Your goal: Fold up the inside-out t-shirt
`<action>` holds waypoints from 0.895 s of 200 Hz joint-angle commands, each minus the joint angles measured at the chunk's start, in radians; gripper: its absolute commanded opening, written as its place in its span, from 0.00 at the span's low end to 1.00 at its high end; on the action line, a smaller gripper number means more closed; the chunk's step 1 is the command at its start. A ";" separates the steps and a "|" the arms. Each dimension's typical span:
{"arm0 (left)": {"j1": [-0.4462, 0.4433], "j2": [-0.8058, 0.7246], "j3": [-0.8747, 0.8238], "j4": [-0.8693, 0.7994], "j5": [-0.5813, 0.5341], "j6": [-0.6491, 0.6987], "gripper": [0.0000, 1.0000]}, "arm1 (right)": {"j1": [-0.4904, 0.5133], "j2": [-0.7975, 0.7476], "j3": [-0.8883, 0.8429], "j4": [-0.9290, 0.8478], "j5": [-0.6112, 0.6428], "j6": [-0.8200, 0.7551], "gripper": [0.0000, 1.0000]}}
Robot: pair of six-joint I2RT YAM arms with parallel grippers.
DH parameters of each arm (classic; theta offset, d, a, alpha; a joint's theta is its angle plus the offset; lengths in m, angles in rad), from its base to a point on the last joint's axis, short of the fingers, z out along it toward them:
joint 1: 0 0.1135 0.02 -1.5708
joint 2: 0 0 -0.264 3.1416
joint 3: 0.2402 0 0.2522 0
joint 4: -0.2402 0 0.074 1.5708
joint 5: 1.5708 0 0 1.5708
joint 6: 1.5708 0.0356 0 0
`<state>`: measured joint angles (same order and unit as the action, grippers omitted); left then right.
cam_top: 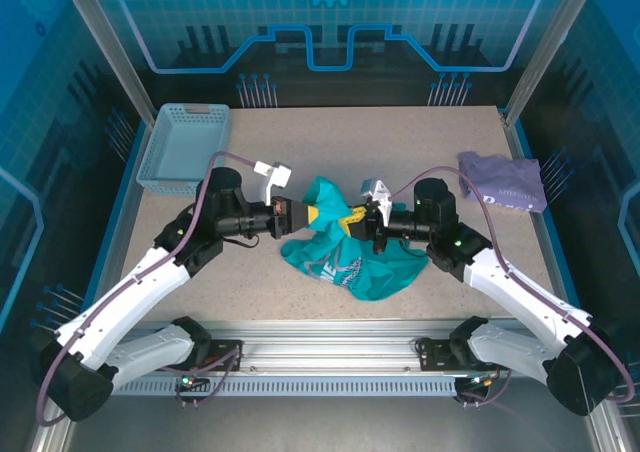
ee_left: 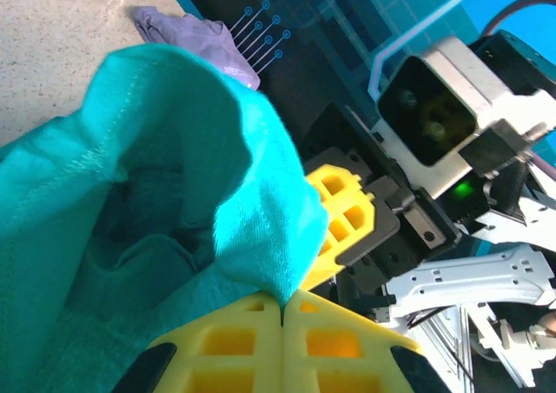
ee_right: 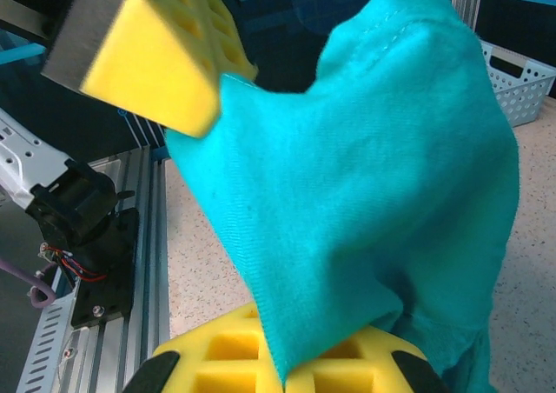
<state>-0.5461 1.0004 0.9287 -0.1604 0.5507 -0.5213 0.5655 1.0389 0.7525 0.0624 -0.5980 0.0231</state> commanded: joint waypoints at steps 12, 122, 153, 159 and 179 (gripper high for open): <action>0.007 -0.080 0.001 0.051 0.089 0.058 0.14 | -0.005 0.024 0.033 -0.060 0.054 -0.023 0.00; 0.022 -0.168 -0.163 -0.072 -0.145 0.045 0.60 | -0.022 -0.005 0.005 -0.051 0.063 0.007 0.00; 0.022 -0.177 -0.229 -0.053 -0.166 -0.041 0.64 | -0.024 -0.001 0.004 -0.040 0.067 0.019 0.00; 0.023 -0.174 -0.241 -0.056 -0.179 -0.060 0.65 | -0.024 0.000 0.004 -0.038 0.066 0.019 0.00; 0.023 -0.157 -0.273 -0.015 -0.171 -0.110 0.66 | -0.024 0.003 0.005 -0.029 0.063 0.023 0.00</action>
<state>-0.5270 0.8360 0.6910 -0.2268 0.4053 -0.5453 0.5549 1.0519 0.7586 0.0109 -0.5312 0.0299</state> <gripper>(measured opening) 0.653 0.058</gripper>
